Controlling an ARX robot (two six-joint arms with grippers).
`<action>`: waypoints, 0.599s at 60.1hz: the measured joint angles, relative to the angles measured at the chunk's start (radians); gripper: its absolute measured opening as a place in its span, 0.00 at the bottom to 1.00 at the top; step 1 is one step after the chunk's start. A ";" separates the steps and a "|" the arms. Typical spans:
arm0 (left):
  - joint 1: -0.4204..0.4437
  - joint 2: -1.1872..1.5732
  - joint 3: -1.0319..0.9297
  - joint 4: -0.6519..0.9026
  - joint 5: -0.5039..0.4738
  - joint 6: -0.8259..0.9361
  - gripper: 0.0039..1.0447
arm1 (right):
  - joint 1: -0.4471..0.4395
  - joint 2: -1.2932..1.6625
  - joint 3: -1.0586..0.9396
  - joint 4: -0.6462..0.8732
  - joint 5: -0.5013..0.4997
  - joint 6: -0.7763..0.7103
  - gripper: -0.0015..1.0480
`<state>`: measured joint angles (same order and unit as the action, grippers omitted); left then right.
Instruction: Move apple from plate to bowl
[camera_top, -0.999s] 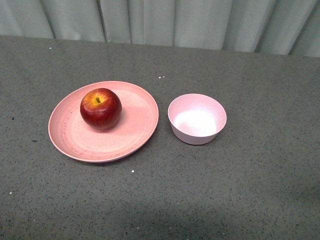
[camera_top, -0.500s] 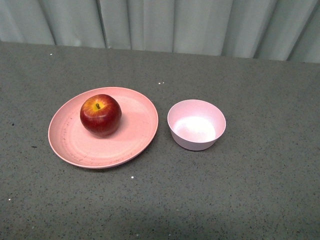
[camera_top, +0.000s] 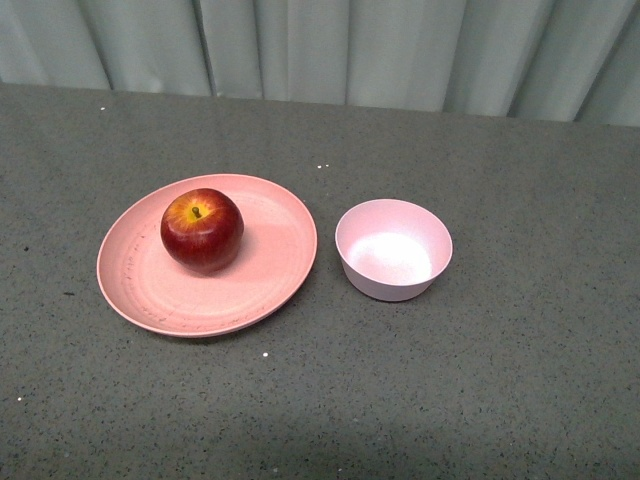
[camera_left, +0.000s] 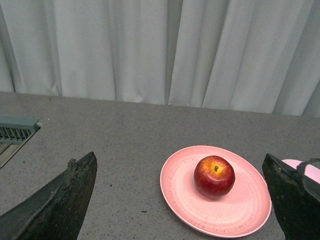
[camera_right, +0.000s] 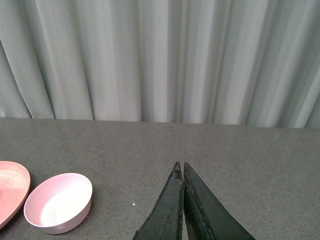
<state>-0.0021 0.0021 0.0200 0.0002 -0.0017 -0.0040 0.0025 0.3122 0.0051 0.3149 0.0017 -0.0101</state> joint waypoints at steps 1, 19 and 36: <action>0.000 0.000 0.000 0.000 0.000 0.000 0.94 | 0.000 -0.004 0.000 -0.004 0.000 0.000 0.01; 0.000 0.000 0.000 0.000 0.000 0.000 0.94 | 0.000 -0.101 0.000 -0.101 0.000 0.000 0.01; 0.000 0.000 0.000 0.000 -0.001 0.000 0.94 | 0.000 -0.292 0.001 -0.307 -0.003 0.000 0.14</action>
<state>-0.0021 0.0021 0.0200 0.0002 -0.0025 -0.0040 0.0025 0.0200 0.0059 0.0074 -0.0013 -0.0101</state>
